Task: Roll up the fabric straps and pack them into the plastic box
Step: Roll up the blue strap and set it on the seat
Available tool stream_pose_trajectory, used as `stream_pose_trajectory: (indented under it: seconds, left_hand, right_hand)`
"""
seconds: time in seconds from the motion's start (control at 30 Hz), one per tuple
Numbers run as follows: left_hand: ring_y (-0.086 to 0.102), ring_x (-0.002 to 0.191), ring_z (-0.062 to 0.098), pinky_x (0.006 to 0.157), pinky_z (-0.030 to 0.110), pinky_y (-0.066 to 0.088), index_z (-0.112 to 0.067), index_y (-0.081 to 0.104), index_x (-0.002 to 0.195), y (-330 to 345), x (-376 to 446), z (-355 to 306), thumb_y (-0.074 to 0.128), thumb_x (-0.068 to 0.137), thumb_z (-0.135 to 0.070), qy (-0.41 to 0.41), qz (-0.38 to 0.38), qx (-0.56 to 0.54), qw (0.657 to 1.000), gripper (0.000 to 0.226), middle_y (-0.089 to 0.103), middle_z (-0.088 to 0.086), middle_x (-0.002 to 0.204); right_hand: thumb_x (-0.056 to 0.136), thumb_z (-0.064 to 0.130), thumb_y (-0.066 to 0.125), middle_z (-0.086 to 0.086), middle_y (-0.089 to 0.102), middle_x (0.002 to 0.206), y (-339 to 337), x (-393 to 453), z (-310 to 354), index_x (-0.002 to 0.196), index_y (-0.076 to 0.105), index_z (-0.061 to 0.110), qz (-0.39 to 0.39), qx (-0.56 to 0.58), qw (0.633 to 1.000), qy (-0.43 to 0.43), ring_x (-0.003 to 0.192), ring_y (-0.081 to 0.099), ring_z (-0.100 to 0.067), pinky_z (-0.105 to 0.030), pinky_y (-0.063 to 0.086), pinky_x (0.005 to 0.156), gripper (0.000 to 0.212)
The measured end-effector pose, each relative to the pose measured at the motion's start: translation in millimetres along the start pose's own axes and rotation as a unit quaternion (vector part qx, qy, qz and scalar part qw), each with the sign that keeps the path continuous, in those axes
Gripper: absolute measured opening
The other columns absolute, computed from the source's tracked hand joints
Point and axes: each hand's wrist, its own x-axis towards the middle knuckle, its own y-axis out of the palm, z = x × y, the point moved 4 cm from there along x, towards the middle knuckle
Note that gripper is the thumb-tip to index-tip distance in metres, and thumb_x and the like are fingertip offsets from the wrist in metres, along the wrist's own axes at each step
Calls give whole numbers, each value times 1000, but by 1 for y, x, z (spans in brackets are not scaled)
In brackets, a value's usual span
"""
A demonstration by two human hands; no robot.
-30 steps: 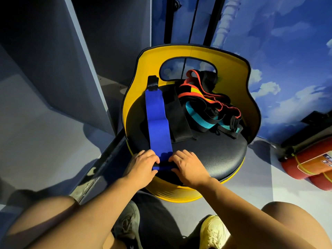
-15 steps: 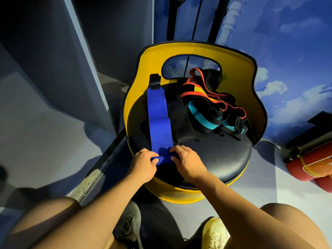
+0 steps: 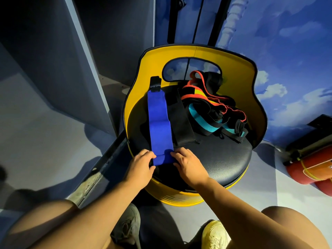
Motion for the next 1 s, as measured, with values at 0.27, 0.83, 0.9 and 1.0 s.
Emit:
stream_pose_trajectory:
  seconds: [0.27,0.83,0.9,1.0]
  left_hand:
    - [55,116,15,91,22,43,-14,57,137,2,0,5,56,101,-21,-15,41,-16,999,36,52,-2,132]
    - [63,100,14,76,29,53,-27,72,97,-8,19,-1,69,93,-31,-86,-74,-117,987,7,69,-10,103]
    - [56,108,12,87,30,51,-24,67,113,-4,15,-5,72,90,-34,-56,-40,-90,994,26,61,-11,115]
    - [54,120,16,96,31,51,-21,60,126,0,13,-7,75,88,-23,-40,-5,-63,997,41,55,-6,130]
  right_hand:
    - [101,25,54,-6,63,122,-9,-7,-1,127,55,13,1,88,994,62,106,60,-21,-29,49,89,29]
    - [93,26,64,-2,64,118,-4,6,-8,121,66,10,-57,36,997,30,102,61,-21,-35,54,87,32]
    - [88,24,68,-2,61,129,-2,3,-13,132,59,13,-22,-8,999,24,111,58,-23,-40,52,93,46]
    - [89,19,69,-2,62,125,-3,5,-9,133,58,15,-28,-18,999,44,107,59,-24,-41,52,92,45]
